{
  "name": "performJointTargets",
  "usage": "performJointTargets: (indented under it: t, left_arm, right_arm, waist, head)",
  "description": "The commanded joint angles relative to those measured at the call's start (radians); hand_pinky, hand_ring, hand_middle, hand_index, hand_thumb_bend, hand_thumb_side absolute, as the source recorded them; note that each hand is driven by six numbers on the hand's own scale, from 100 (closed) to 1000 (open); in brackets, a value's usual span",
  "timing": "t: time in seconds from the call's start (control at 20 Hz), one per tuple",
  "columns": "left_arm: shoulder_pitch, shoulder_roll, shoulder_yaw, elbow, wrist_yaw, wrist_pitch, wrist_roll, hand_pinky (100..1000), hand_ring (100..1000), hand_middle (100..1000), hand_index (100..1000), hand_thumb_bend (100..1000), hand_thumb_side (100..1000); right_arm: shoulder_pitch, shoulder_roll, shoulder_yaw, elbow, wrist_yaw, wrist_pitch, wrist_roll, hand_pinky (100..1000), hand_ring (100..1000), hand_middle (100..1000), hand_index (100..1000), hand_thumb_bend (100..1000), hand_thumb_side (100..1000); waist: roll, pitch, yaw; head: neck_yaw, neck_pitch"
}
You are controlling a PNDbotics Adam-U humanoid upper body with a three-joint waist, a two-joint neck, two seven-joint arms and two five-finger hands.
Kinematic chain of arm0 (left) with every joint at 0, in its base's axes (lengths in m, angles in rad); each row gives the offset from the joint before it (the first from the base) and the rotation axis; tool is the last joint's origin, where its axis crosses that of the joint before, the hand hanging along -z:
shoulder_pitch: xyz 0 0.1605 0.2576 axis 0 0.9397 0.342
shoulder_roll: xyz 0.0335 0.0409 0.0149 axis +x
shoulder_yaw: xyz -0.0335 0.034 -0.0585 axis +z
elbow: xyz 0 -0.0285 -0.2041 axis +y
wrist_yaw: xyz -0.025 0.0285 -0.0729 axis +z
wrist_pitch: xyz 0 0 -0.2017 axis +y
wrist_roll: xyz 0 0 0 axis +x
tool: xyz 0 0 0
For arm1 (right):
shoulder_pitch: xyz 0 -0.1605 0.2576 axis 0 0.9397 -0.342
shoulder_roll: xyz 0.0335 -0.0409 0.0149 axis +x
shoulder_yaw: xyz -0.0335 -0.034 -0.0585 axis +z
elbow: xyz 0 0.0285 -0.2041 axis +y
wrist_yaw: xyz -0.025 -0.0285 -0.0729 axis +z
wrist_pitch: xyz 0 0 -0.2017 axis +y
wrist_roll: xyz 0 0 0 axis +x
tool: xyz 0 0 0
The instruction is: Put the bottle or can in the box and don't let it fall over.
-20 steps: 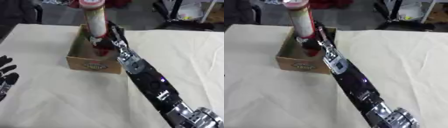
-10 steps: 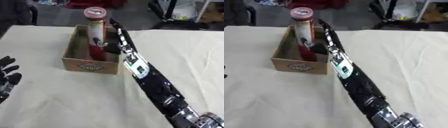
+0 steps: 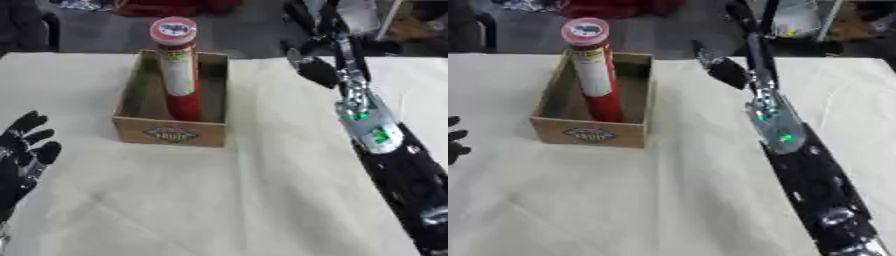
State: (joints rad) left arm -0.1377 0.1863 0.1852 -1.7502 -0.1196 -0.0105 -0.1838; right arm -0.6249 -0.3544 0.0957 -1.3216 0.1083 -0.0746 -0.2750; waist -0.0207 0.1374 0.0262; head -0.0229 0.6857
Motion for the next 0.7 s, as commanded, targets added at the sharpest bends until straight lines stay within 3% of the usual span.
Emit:
performJointTargets:
  t: [0.05,0.35,0.7]
  left_arm:
    - [-0.001,0.029,0.013,-0.01,-0.005,0.0,0.011,761,860,879,962,741,644]
    - [0.004,0.028,0.012,-0.009,-0.005,0.001,0.013,760,860,879,961,736,646]
    - [0.006,0.024,0.014,-0.01,-0.001,0.006,0.023,759,860,878,962,719,656]
  right_arm:
    - [0.106,-0.063,-0.062,-0.113,-0.081,-0.007,-0.02,1000,990,967,1000,412,386]
    - [0.363,-0.051,-0.148,-0.188,-0.172,-0.05,-0.069,973,970,954,1000,385,384]
    - [0.458,-0.01,-0.176,-0.231,-0.149,-0.08,-0.091,950,945,937,1000,355,370]
  waist:
    - [-0.01,-0.032,-0.019]
    - [-0.004,-0.036,-0.057]
    - [0.003,-0.036,-0.062]
  head:
    - [0.028,0.008]
    - [0.054,0.025]
    - [0.067,0.043]
